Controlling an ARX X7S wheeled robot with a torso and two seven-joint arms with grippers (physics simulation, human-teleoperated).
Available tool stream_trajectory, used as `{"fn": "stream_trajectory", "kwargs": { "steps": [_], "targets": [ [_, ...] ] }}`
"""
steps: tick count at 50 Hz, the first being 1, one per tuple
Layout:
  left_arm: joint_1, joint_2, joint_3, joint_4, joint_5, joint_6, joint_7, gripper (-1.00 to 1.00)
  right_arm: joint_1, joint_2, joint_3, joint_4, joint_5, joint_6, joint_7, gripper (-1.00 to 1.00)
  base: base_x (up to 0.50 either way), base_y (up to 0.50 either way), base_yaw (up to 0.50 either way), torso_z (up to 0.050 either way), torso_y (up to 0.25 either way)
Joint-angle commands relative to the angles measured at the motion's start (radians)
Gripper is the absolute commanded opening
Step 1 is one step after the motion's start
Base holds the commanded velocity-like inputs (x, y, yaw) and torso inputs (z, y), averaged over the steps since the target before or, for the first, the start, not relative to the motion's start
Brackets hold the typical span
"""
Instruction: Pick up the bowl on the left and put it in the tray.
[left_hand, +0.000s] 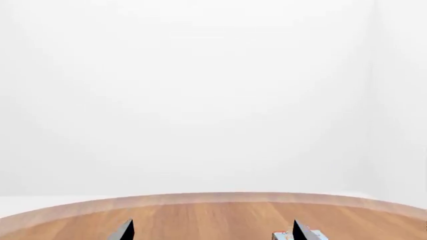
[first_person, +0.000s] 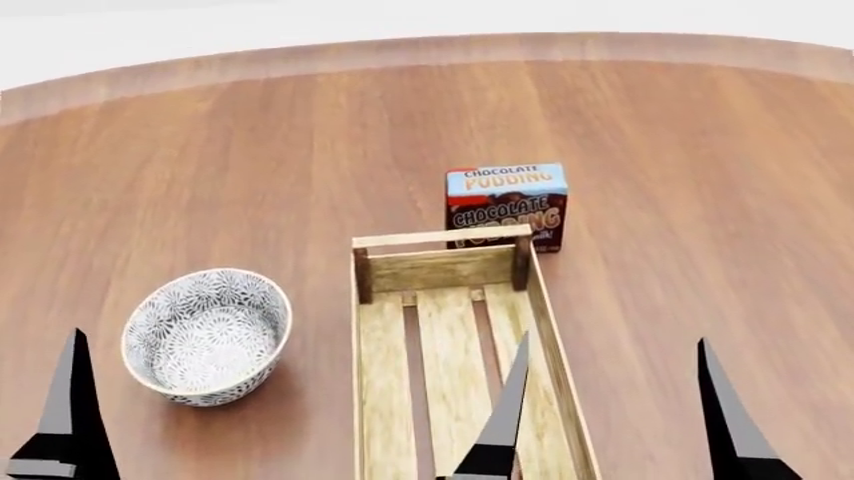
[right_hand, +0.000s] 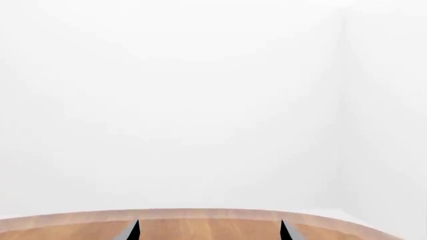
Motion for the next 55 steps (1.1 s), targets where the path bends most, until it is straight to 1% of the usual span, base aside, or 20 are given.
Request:
{"fn": "stream_trajectory", "kwargs": {
  "steps": [1,16,26,43,48,55],
  "targets": [
    [-0.003,-0.015,0.017,-0.004,0.006,-0.002,-0.002,1.0,0.007,0.008,-0.007,-0.001,0.005,0.006,0.009,1.0,0.0,0.0,0.0,0.038,-0.203],
    [-0.004,-0.026,0.022,0.014,-0.004,-0.017,-0.015,1.0,0.01,0.02,-0.012,-0.015,0.013,0.014,0.022,1.0,0.0,0.0,0.0,0.038,-0.205],
    [0.003,-0.033,0.029,0.001,-0.013,0.002,-0.008,1.0,0.008,0.028,-0.011,-0.019,0.021,0.011,0.03,1.0,0.0,0.0,0.0,0.038,-0.204],
    [-0.002,-0.037,0.037,0.018,-0.024,-0.009,-0.036,1.0,0.013,0.038,-0.019,-0.021,0.025,0.012,0.043,1.0,0.0,0.0,0.0,0.038,-0.206],
    [-0.021,-0.036,0.046,0.021,-0.035,-0.055,-0.052,1.0,0.013,0.042,-0.019,-0.024,0.029,0.015,0.046,1.0,0.0,0.0,0.0,0.022,-0.123],
    [-0.108,-0.051,0.024,0.045,-0.085,-0.212,-0.091,1.0,0.004,0.048,-0.009,-0.029,0.036,0.012,0.054,1.0,0.0,0.0,0.0,0.0,0.0]
  ]
}}
